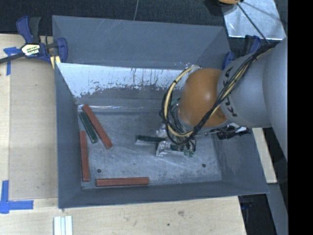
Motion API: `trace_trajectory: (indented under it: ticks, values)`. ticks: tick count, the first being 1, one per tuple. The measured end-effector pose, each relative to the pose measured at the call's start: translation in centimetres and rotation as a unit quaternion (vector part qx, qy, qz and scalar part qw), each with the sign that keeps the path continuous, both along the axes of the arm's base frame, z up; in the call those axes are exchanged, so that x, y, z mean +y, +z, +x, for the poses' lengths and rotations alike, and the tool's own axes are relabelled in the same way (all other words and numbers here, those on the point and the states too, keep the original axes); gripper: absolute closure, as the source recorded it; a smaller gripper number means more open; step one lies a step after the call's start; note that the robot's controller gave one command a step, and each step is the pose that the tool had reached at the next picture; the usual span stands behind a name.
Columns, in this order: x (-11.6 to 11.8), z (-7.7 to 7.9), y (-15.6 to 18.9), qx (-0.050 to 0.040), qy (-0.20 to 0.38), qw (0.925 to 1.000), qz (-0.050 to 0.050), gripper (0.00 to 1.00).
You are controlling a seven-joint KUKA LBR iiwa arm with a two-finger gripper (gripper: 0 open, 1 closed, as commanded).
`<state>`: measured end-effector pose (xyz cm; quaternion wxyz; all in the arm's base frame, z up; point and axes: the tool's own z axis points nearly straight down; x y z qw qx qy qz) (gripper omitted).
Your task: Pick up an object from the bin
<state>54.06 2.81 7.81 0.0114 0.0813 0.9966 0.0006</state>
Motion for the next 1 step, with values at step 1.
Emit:
trace_trajectory:
  ticks: [1]
  values:
    - [-0.84, 0.37, 15.8, 0.0074, 0.014, 0.9999, 0.0, 1.0]
